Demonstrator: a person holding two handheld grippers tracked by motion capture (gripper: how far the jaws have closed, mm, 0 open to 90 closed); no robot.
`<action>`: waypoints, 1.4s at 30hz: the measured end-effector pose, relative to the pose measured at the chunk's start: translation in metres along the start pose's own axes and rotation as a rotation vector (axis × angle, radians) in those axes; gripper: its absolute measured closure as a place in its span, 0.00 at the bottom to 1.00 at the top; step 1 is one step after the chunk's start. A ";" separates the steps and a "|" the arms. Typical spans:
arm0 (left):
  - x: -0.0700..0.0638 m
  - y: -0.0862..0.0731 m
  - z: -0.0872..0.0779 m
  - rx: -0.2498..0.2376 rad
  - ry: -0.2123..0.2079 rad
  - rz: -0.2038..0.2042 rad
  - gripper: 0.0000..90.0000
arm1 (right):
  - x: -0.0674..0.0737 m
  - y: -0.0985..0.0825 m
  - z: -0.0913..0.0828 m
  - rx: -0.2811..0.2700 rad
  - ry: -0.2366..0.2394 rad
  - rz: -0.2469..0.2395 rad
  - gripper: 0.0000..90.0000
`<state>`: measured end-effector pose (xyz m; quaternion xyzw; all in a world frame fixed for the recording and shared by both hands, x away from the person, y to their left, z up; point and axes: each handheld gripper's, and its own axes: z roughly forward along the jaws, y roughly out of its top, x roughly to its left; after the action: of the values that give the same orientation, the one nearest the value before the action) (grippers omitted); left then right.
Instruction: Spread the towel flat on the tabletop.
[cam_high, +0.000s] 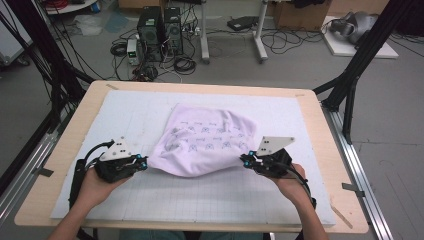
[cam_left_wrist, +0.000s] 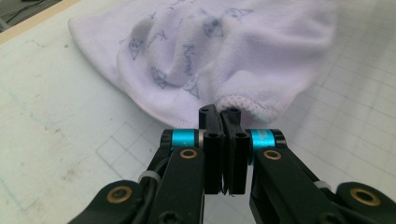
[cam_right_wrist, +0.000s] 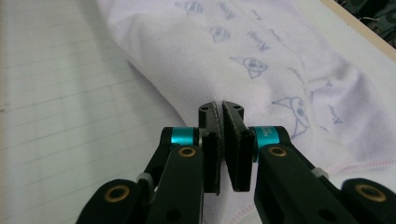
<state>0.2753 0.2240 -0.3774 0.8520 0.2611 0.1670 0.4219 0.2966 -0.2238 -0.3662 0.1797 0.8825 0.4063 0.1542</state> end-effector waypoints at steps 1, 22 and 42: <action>-0.001 -0.001 -0.004 -0.002 -0.016 0.006 0.97 | 0.002 -0.001 -0.005 -0.008 0.018 0.006 0.95; 0.001 -0.012 0.083 0.185 -0.109 0.016 0.69 | 0.004 -0.039 0.060 0.154 0.065 0.027 0.73; -0.017 -0.014 0.044 0.075 -0.095 0.015 0.97 | 0.019 -0.040 0.029 0.063 0.087 0.037 0.95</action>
<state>0.2800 0.1935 -0.4156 0.8761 0.2406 0.1196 0.4003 0.2844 -0.2202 -0.4177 0.1826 0.8972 0.3887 0.1024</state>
